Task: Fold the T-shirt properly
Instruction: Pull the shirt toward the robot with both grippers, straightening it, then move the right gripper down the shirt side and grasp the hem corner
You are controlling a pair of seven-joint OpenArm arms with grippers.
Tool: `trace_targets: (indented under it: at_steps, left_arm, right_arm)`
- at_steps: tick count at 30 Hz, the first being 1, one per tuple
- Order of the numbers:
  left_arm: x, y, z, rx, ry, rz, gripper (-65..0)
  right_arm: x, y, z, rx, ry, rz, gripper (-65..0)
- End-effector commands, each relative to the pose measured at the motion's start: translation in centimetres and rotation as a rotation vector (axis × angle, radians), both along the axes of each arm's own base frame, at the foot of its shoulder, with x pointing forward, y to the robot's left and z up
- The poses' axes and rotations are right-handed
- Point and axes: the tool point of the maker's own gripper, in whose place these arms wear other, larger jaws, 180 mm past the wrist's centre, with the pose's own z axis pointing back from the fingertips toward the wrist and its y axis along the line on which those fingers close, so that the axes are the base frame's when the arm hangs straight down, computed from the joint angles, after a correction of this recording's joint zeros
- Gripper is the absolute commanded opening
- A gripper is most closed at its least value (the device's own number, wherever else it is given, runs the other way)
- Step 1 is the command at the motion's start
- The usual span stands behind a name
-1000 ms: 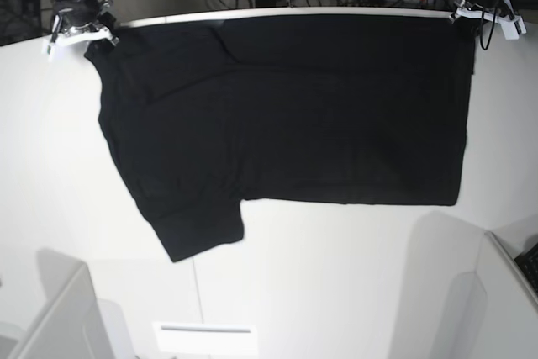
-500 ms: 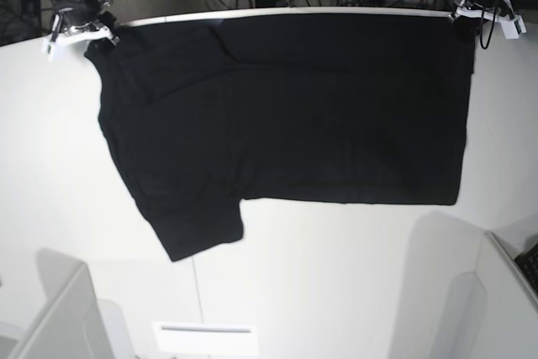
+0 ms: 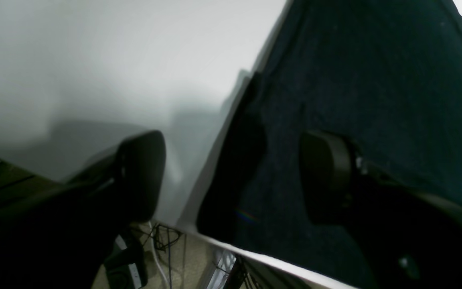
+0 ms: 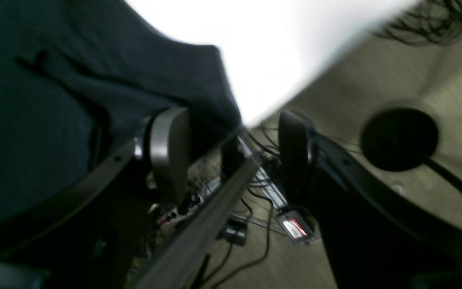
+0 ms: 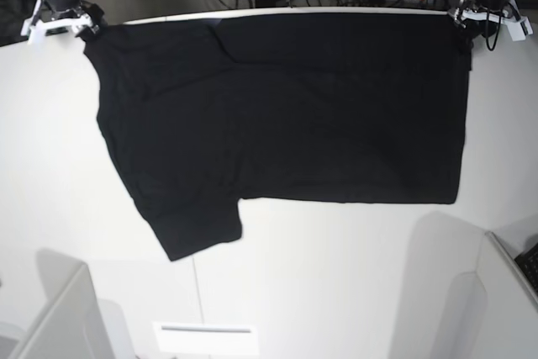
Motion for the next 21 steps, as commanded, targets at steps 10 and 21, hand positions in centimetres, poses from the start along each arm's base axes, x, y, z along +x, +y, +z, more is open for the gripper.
trace_targets:
  at_steps: [10, 21]
  left_arm:
    - [-1.1, 4.6, 4.5, 0.143, -0.044, 0.093, -14.8]
    - [4.6, 2.5, 9.5, 0.257, -0.162, -0.064, -44.9]
  right_arm:
    - [1.8, -1.9, 4.4, -0.109, -0.083, 0.021, -30.9]
    - [13.2, 4.3, 8.0, -0.094, -0.296, 0.316, -31.5]
